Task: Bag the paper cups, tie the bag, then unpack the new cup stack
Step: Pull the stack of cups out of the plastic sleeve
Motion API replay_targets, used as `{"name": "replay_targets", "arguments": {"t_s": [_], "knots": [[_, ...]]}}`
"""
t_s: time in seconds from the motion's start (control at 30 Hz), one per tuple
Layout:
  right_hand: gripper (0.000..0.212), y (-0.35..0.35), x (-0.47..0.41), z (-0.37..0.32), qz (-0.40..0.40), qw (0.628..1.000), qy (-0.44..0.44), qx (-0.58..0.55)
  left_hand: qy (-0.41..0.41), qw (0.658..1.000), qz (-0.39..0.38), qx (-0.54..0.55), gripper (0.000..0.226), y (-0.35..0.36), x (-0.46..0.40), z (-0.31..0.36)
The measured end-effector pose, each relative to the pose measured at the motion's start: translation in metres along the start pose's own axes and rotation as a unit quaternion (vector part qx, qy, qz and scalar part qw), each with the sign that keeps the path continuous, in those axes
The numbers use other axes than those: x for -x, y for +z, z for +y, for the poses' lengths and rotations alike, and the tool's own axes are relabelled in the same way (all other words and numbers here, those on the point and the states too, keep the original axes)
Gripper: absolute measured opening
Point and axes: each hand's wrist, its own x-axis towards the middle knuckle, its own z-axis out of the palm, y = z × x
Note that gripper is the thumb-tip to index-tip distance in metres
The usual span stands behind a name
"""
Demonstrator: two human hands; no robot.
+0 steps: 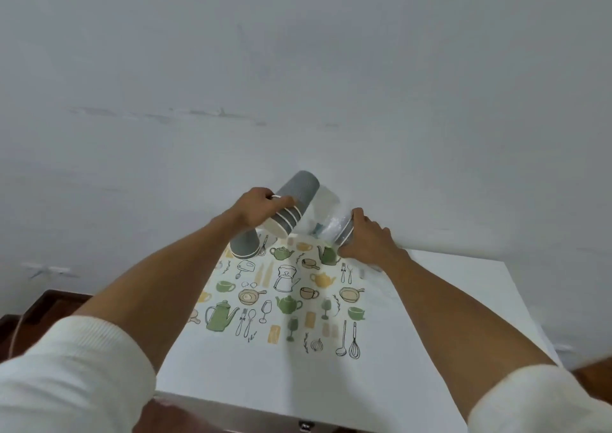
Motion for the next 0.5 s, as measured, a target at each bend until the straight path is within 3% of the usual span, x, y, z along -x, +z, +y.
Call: {"name": "replay_targets", "arguments": {"t_s": [0.13, 0.27, 0.5], "knots": [[0.078, 0.015, -0.009, -0.037, -0.024, 0.999, -0.028, 0.009, 0.017, 0.975, 0.091, 0.2, 0.053, -0.033, 0.012, -0.019], [0.085, 0.038, -0.013, -0.06, -0.063, 0.996, -0.046, 0.036, 0.02, 0.968, 0.193, 0.161, 0.054, -0.048, 0.019, -0.047], [0.08, 0.07, -0.012, -0.073, -0.08, 0.995, -0.032, 0.052, -0.017, 0.981, 0.151, 0.123, 0.066, -0.036, 0.012, -0.102]]}}
